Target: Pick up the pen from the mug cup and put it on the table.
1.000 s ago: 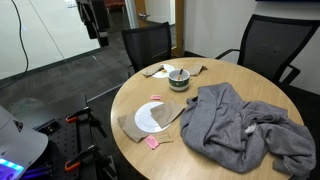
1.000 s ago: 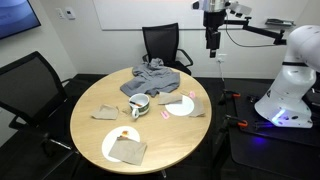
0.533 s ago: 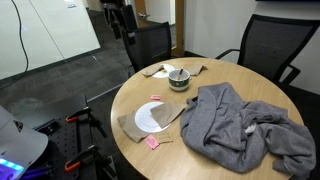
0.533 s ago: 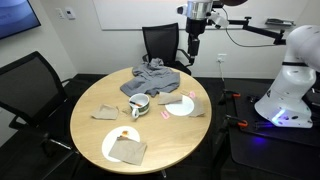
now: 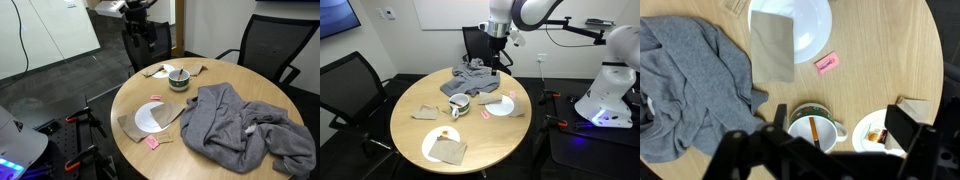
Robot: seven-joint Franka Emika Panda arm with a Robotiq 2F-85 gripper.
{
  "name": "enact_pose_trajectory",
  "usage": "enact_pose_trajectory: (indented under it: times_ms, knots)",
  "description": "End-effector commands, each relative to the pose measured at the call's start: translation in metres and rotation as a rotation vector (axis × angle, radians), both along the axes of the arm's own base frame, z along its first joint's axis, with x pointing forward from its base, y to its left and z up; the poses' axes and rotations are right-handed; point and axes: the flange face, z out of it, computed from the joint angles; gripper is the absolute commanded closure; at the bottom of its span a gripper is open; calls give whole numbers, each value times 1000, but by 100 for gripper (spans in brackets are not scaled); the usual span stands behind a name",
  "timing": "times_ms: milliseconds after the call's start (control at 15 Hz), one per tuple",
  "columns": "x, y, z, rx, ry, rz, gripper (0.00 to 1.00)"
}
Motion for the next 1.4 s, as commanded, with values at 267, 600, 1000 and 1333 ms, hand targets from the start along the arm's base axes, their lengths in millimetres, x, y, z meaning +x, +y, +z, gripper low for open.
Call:
enact_pose_trajectory:
  times_ms: [267,600,1000,1333]
  knots:
    - [69,21,-41,25,-10,-22,0]
    - [107,29,-67,35,-40,-10,0]
    - [143,30,-103,36,-58,-16,0]
    - [166,28,-129,33,-42,-26,6]
